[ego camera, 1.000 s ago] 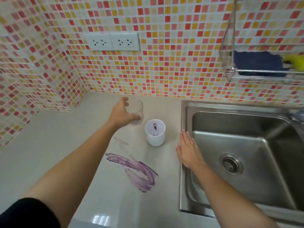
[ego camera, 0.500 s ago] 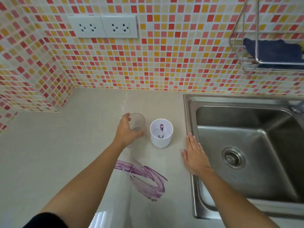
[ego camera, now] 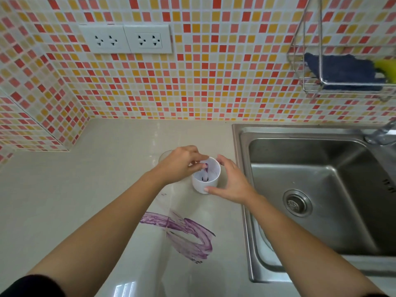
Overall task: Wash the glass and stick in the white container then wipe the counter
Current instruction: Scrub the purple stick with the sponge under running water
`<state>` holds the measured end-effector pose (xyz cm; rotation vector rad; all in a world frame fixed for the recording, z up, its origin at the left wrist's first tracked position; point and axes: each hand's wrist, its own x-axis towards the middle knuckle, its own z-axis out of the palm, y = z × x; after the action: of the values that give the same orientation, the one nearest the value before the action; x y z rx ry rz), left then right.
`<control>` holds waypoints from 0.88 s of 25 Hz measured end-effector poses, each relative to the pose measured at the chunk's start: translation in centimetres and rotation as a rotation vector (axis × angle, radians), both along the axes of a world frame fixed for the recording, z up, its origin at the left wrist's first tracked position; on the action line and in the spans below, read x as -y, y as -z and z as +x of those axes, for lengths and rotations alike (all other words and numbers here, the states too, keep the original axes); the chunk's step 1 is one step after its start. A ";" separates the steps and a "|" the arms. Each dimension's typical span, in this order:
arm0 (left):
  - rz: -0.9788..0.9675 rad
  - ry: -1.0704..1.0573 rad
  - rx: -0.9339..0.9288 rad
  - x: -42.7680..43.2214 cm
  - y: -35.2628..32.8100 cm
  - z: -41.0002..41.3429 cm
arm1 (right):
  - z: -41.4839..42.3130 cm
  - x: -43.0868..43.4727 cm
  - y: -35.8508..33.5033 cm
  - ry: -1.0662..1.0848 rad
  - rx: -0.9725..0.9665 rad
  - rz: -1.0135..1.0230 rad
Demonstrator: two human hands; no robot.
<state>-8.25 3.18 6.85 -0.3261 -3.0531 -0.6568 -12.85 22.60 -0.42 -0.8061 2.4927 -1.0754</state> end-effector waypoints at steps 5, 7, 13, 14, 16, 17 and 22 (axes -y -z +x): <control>-0.174 0.109 -0.017 -0.5 0.4 -1.2 | 0.1 1.0 -0.4 -0.007 -0.015 -0.085; -0.280 0.190 -0.045 -0.5 0.2 -1.5 | 0.0 1.0 -0.5 -0.009 -0.019 -0.090; -0.528 0.387 -0.178 -0.1 0.9 -2.2 | -0.4 0.9 -0.3 -0.023 -0.013 -0.068; -0.517 0.371 -0.171 -0.4 0.6 -2.1 | -0.3 0.9 -0.4 -0.022 -0.011 -0.070; -0.450 0.308 -0.132 -1.2 0.3 -2.1 | -0.2 0.8 -0.5 -0.018 -0.009 -0.075; -0.405 0.240 -0.094 -1.5 0.1 -2.2 | -0.2 0.8 -0.4 -0.015 -0.002 -0.072; -0.275 0.204 0.109 -1.0 -0.9 -2.3 | -0.1 0.9 -0.2 0.009 0.021 -0.080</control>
<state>-10.60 4.15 7.77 -0.6312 -3.2457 -0.2614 -12.99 21.67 -0.26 -0.8026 2.4520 -1.1867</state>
